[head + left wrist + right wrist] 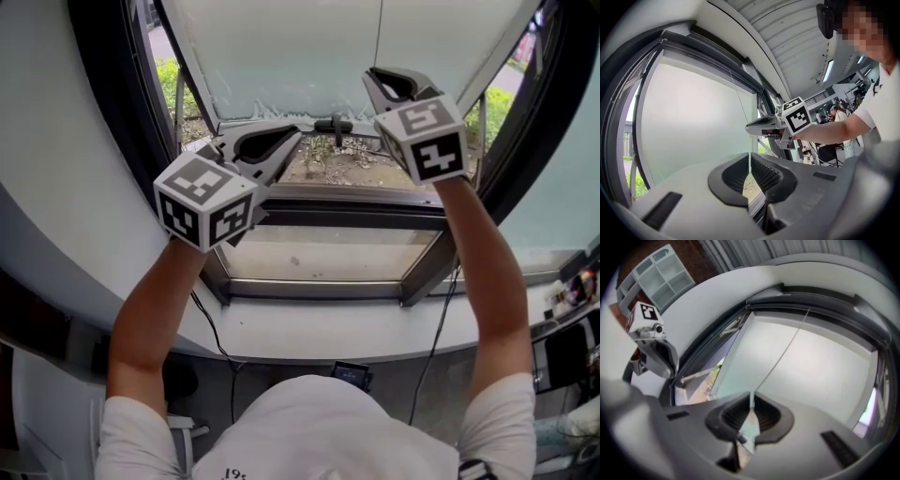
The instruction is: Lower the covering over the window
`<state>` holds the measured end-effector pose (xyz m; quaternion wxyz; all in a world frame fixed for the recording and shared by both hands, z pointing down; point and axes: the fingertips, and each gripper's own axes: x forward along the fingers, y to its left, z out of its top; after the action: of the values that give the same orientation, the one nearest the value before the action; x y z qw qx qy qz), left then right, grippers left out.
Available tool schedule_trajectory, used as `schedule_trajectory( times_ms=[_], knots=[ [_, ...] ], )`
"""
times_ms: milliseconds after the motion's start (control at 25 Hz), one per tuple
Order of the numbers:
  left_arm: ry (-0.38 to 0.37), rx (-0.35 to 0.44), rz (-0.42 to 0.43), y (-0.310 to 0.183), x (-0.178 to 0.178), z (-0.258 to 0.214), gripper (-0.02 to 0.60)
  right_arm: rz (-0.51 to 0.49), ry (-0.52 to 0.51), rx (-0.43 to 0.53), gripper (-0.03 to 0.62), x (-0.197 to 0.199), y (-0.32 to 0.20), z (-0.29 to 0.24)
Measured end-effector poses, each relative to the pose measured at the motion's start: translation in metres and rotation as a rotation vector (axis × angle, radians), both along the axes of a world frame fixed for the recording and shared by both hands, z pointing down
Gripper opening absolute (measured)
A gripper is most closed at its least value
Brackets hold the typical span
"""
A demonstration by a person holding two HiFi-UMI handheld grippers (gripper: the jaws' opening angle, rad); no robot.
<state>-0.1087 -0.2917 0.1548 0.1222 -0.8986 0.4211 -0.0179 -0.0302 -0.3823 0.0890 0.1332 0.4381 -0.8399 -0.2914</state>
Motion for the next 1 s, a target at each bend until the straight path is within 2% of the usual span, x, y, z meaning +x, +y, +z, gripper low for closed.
schedule_trajectory(
  times_ms=[200,320,640,1000],
  knots=[
    [-0.021,0.013,-0.002,0.007,0.0,0.0,0.031,0.039,0.145,0.119,0.04,-0.004,0.012,0.001],
    [-0.027,0.017,0.0,0.01,0.0,0.0,0.031,0.048,0.209,0.157,0.04,-0.007,0.019,0.002],
    [-0.028,0.014,0.0,0.01,-0.003,0.004,0.031,0.067,0.291,0.164,0.038,-0.008,0.022,0.004],
    [-0.042,0.016,0.011,0.005,0.0,0.009,0.031,0.121,0.452,0.178,0.038,-0.006,0.017,0.02]
  ],
)
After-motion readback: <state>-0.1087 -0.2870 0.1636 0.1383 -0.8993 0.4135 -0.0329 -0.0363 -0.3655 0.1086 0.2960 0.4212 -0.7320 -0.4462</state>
